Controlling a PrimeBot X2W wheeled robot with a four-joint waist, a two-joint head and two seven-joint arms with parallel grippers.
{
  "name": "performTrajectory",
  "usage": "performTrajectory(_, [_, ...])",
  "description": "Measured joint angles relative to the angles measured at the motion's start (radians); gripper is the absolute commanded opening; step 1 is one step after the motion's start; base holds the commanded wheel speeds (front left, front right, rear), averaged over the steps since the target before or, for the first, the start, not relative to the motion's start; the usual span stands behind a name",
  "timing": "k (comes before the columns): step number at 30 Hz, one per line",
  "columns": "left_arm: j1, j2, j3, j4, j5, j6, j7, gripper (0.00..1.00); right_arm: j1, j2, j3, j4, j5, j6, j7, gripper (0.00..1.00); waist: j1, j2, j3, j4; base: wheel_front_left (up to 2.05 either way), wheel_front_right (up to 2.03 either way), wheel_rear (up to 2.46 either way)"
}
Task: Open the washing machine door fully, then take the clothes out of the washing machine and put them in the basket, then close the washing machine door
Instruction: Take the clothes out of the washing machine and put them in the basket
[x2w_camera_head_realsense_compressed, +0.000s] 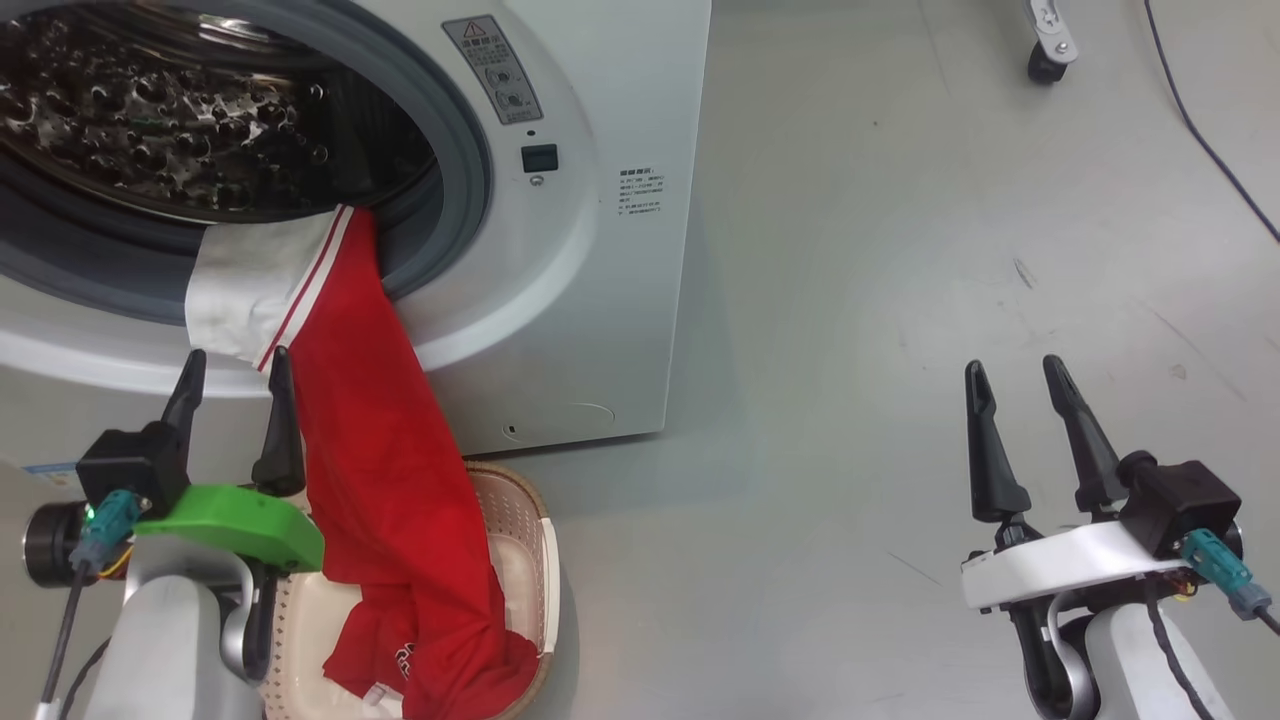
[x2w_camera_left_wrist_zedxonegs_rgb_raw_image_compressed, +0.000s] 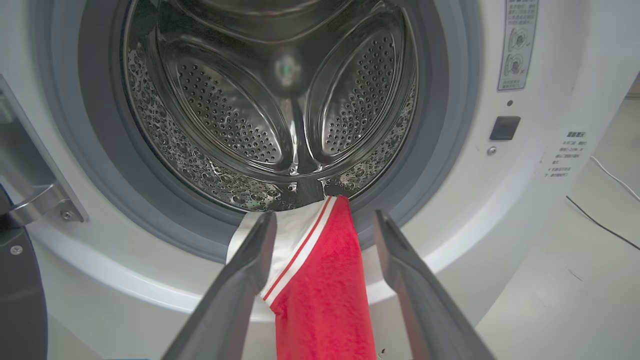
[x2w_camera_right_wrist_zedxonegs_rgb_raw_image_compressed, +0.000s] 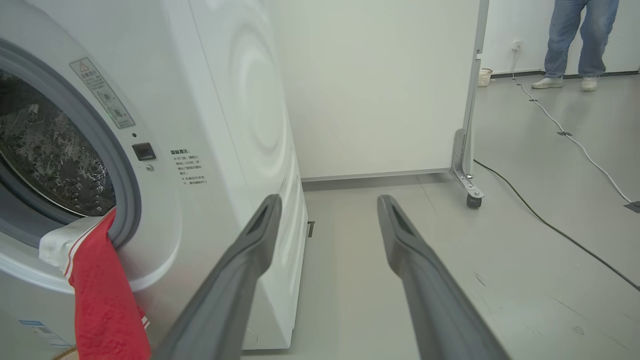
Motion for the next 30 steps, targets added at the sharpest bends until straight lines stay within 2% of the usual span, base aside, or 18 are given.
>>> performTrajectory(20, [0.054, -0.003, -0.012, -0.097, 0.015, 0.006, 0.000, 1.00, 0.012, 0.001, 0.001, -0.020, -0.004, 0.000, 0.000, 1.00, 0.0000, 0.0000, 0.020, -0.019, 0.00, 0.00, 0.00])
performTrajectory(30, [0.064, -0.003, -0.001, -0.117, 0.015, 0.022, 0.000, 1.00, 0.011, 0.003, 0.020, -0.025, 0.004, 0.000, 0.000, 1.00, 0.0000, 0.0000, 0.034, -0.053, 0.00, 0.00, 0.00])
